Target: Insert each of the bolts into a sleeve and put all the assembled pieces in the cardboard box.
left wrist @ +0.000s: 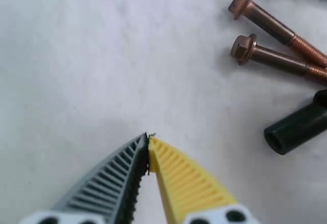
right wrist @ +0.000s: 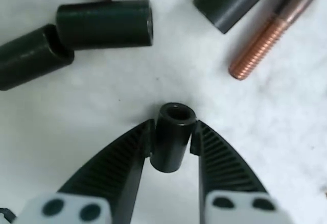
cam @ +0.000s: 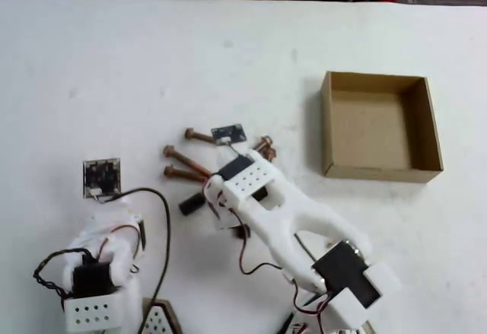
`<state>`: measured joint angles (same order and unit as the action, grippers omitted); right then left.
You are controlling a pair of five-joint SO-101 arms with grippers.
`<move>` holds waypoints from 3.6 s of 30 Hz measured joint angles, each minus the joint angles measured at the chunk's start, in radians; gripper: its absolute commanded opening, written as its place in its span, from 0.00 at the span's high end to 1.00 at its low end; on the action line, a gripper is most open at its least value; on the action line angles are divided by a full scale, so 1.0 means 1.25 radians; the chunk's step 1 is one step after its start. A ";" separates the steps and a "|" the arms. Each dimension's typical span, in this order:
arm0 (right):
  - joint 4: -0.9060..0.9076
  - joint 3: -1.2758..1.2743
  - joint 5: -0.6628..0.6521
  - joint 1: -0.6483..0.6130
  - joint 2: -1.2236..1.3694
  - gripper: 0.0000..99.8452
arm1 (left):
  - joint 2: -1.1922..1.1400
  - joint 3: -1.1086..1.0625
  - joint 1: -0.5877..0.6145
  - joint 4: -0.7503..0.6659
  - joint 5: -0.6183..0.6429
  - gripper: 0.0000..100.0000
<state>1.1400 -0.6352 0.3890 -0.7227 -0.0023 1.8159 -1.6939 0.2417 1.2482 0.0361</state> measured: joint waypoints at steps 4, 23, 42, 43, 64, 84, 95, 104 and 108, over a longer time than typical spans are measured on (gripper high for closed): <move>-0.010 -0.020 0.000 -0.036 0.000 0.90 | 0.000 0.000 0.000 0.000 0.000 0.98; -0.015 -0.022 -0.302 0.076 0.000 0.98 | 0.000 0.000 0.000 0.000 0.000 0.98; -0.015 -0.025 -0.637 0.122 0.000 0.98 | 0.000 0.000 0.000 0.000 0.000 0.98; -0.015 -0.025 -0.642 0.122 0.000 0.98 | 0.000 0.000 0.000 0.000 0.000 0.98; 0.033 -0.014 -0.648 0.137 -0.113 0.98 | 0.000 0.000 0.000 0.000 0.000 0.98; 0.120 -0.113 -0.648 0.145 -0.767 0.98 | 0.000 0.000 0.000 -0.012 0.000 0.98; 0.120 -0.140 -0.648 0.301 -0.933 0.98 | 0.000 0.000 0.048 -0.054 -0.216 0.98; 0.070 -0.293 -0.648 0.323 -1.059 0.98 | 0.000 0.000 0.063 -0.054 -0.473 0.98; 0.065 -0.344 -0.649 0.323 -1.140 0.98 | 0.000 0.000 0.064 -0.053 -0.480 0.98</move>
<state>1.2213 -1.0648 -0.4227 -0.3191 -1.4277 1.8159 -1.6939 0.3214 1.1822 -0.5639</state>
